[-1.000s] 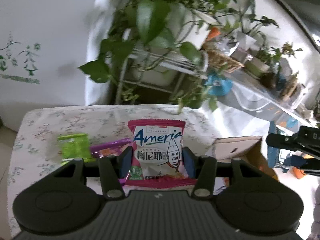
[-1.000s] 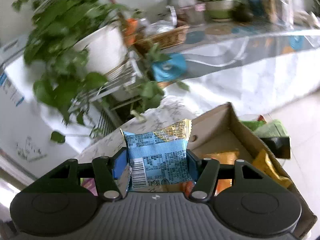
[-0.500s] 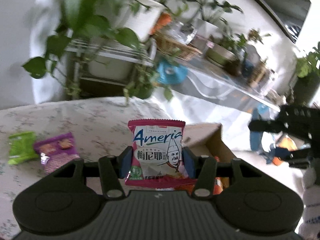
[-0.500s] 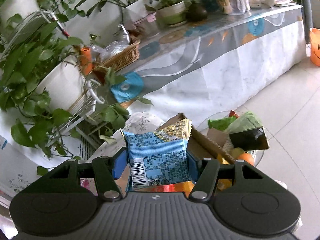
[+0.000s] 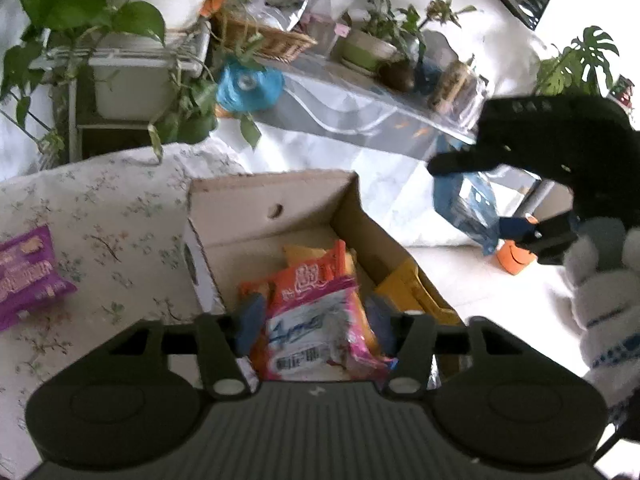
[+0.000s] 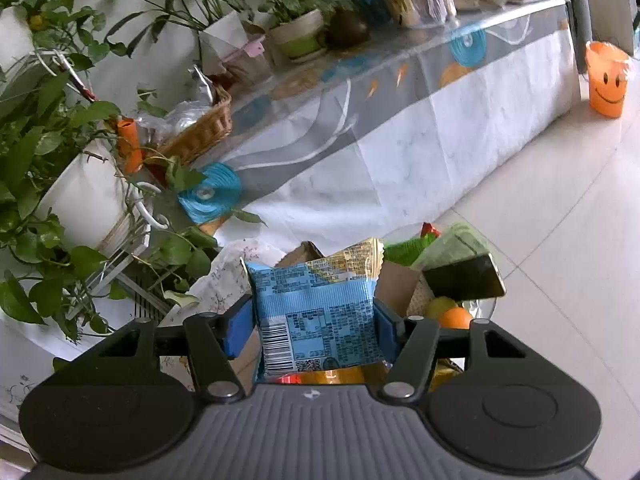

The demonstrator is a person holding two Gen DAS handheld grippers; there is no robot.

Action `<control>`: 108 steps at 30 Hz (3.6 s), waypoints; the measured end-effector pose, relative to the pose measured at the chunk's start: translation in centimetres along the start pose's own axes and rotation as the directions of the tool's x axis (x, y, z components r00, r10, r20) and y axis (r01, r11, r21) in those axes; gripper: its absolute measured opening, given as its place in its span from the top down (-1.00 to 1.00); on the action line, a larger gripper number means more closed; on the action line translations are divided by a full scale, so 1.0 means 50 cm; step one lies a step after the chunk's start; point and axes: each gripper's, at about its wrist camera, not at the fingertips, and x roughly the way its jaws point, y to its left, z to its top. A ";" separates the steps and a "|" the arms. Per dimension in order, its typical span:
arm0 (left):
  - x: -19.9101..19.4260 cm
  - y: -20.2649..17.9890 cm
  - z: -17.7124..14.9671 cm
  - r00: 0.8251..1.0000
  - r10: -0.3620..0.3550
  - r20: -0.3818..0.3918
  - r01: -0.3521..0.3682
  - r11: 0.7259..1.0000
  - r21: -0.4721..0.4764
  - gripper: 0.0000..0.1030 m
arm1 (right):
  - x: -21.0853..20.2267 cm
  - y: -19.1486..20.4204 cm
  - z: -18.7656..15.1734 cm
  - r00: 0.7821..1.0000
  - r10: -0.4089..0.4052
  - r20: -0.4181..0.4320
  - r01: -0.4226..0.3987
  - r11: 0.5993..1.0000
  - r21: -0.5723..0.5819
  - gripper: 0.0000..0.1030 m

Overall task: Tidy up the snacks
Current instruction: 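Lower both packets into the cardboard box and open both tools, then move both open tools back over the green and purple packets, then grasp the green packet with the left tool while the right tool grasps the purple crispy packet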

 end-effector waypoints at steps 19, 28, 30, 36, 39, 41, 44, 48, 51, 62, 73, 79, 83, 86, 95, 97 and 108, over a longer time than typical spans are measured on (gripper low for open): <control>-0.093 0.052 0.041 0.994 0.110 0.010 -0.110 0.993 -0.035 -0.87 | 0.002 0.009 0.003 0.998 0.052 -0.020 -0.051 0.998 0.029 -0.70; -0.168 0.168 0.062 0.974 0.222 0.047 -0.218 0.973 -0.080 -0.89 | 0.013 0.058 -0.015 0.991 0.121 -0.056 -0.124 0.991 -0.052 -0.74; -0.179 0.204 0.067 0.970 0.240 0.048 -0.232 0.963 -0.137 -0.89 | 0.015 0.072 -0.020 0.989 0.134 -0.062 -0.138 0.988 -0.073 -0.75; -0.221 0.276 0.086 0.950 0.302 0.085 -0.279 0.936 -0.213 -0.89 | 0.023 0.115 -0.039 0.982 0.168 -0.082 -0.178 0.976 -0.123 -0.76; -0.242 0.307 0.094 0.936 0.338 0.102 -0.305 0.919 -0.249 -0.90 | 0.027 0.143 -0.053 0.976 0.193 -0.101 -0.207 0.966 -0.157 -0.77; -0.253 0.329 0.098 0.926 0.362 0.109 -0.323 0.907 -0.272 -0.93 | 0.029 0.160 -0.063 0.973 0.203 -0.109 -0.220 0.958 -0.181 -0.78; -0.261 0.362 0.098 0.912 0.398 0.105 -0.351 0.885 -0.305 -0.93 | 0.033 0.187 -0.080 0.968 0.217 -0.128 -0.241 0.946 -0.217 -0.79; -0.259 0.412 0.094 0.893 0.445 0.072 -0.395 0.848 -0.353 -0.93 | 0.041 0.224 -0.102 0.962 0.228 -0.152 -0.261 0.931 -0.256 -0.79; -0.255 0.446 0.090 0.877 0.479 0.050 -0.428 0.824 -0.372 -0.93 | 0.050 0.254 -0.122 0.958 0.231 -0.168 -0.272 0.916 -0.294 -0.81; -0.204 0.524 0.080 0.852 0.521 -0.043 -0.490 0.768 -0.413 -0.93 | 0.109 0.354 -0.202 0.932 0.231 -0.278 -0.330 0.858 -0.395 -0.83; -0.151 0.585 0.065 0.832 0.540 -0.128 -0.534 0.717 -0.449 -0.93 | 0.202 0.432 -0.287 0.934 0.127 -0.334 -0.306 0.768 -0.562 -0.84; -0.132 0.611 0.059 0.834 0.530 -0.154 -0.532 0.696 -0.483 -0.93 | 0.247 0.467 -0.340 0.924 0.065 -0.376 -0.316 0.682 -0.659 -0.90; -0.116 0.625 0.052 0.834 0.521 -0.180 -0.533 0.681 -0.502 -0.93 | 0.271 0.482 -0.370 0.930 0.026 -0.367 -0.298 0.638 -0.710 -0.90; -0.102 0.632 0.051 0.836 0.513 -0.193 -0.532 0.675 -0.511 -0.93 | 0.283 0.482 -0.378 0.930 0.024 -0.368 -0.297 0.640 -0.709 -0.82; -0.056 0.620 0.062 0.840 0.501 -0.207 -0.533 0.690 -0.490 -0.93 | 0.304 0.450 -0.358 0.916 -0.036 -0.399 -0.251 0.725 -0.642 -0.35; -0.045 0.615 0.064 0.838 0.504 -0.211 -0.538 0.696 -0.476 -0.93 | 0.303 0.437 -0.345 0.924 -0.065 -0.376 -0.204 0.749 -0.631 -0.34; 0.015 0.589 0.060 0.774 0.588 -0.235 -0.632 0.689 -0.355 -0.93 | 0.296 0.406 -0.332 0.927 -0.080 -0.367 -0.177 0.767 -0.616 -0.35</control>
